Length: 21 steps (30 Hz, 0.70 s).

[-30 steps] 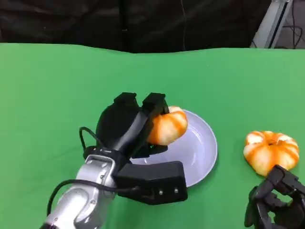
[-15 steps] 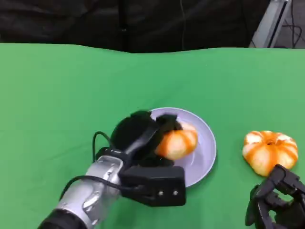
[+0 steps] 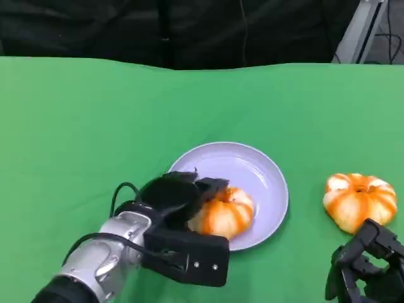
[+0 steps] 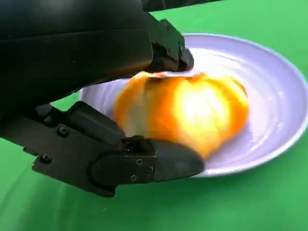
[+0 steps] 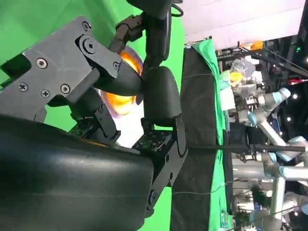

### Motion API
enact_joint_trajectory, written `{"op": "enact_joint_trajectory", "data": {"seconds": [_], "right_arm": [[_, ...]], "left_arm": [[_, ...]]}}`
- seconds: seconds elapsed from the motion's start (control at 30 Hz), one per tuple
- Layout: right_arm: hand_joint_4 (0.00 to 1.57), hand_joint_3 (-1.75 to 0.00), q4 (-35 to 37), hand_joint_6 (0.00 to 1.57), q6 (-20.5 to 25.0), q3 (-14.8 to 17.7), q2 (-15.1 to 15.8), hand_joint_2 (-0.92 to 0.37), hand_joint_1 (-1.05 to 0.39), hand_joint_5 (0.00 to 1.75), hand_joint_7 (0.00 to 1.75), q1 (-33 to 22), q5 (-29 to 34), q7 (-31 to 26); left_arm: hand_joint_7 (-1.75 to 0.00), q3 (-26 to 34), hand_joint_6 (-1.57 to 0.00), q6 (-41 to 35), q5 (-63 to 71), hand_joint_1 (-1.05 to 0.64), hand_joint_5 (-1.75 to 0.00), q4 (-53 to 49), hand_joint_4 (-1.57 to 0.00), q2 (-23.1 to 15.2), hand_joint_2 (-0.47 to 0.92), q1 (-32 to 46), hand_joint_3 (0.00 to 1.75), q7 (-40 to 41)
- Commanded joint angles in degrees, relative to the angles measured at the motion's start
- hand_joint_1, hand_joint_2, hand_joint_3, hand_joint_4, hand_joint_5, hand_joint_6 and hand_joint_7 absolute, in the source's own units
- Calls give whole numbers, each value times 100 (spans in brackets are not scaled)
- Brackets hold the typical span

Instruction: Grasp the bread from the table and place it into the plate.

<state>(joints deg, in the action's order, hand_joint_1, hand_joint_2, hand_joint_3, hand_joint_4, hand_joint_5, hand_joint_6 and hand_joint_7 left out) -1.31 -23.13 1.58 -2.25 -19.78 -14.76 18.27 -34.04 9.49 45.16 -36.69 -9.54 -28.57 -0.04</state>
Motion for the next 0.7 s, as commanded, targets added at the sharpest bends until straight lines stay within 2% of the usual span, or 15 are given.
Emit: {"op": "enact_joint_trajectory", "data": {"seconds": [0.03, 0.13, 0.37, 0.53, 0.57, 0.6, 0.63, 0.67, 0.7], "right_arm": [[89, -125, -44, 75, -42, 28, 36, -52, -15, 175, 167, -12, -48, -14], [89, -126, -68, 75, -13, 27, 41, -52, -15, 175, 167, -22, -52, -20], [90, -124, -138, 76, 54, 22, 47, -53, -13, 175, 166, -55, -24, -75], [90, -124, -139, 76, 57, 18, 52, -53, -13, 175, 165, -55, -26, -78], [90, -124, -138, 76, 90, 26, 59, -53, -13, 175, 165, -42, -64, -64], [90, -124, -138, 77, 116, 30, 61, -53, -13, 175, 165, -32, -91, -54], [91, -124, -133, 77, 111, 31, 63, -53, -12, 175, 165, -23, -97, -44], [91, -124, -129, 77, 103, 32, 63, -53, -12, 175, 165, -19, -97, -37], [91, -124, -126, 77, 93, 32, 63, -53, -13, 175, 165, -18, -91, -34]], "left_arm": [[0, -15, 0, -41, -14, -105, 0, 8, 0, -103, 92, -22, 82, -67], [0, 55, 0, -48, -88, -105, 0, 151, 0, -143, 92, 40, 82, -100], [-1, 425, -2, 26, -604, -105, 0, 817, 0, -259, 92, 389, 66, -259], [-1, 468, -2, -6, -694, -105, 0, 954, 0, -277, 92, 457, 63, -314], [-1, 1206, -2, 109, -1919, -105, 0, 1369, 0, 93, 92, 927, 62, -344], [-60, 1782, -58, 173, -2900, -43, -81, 1704, -53, 372, 83, 1290, 79, -410], [-91, 2243, -74, 80, -3739, -23, -116, 2054, -68, 565, 76, 1594, 92, -563], [-118, 2498, -80, -13, -4232, -14, -143, 2279, -76, 661, 67, 1769, 108, -679], [-136, 2548, -83, -104, -4372, -8, -161, 2376, -80, 661, 60, 1815, 120, -759]]}}
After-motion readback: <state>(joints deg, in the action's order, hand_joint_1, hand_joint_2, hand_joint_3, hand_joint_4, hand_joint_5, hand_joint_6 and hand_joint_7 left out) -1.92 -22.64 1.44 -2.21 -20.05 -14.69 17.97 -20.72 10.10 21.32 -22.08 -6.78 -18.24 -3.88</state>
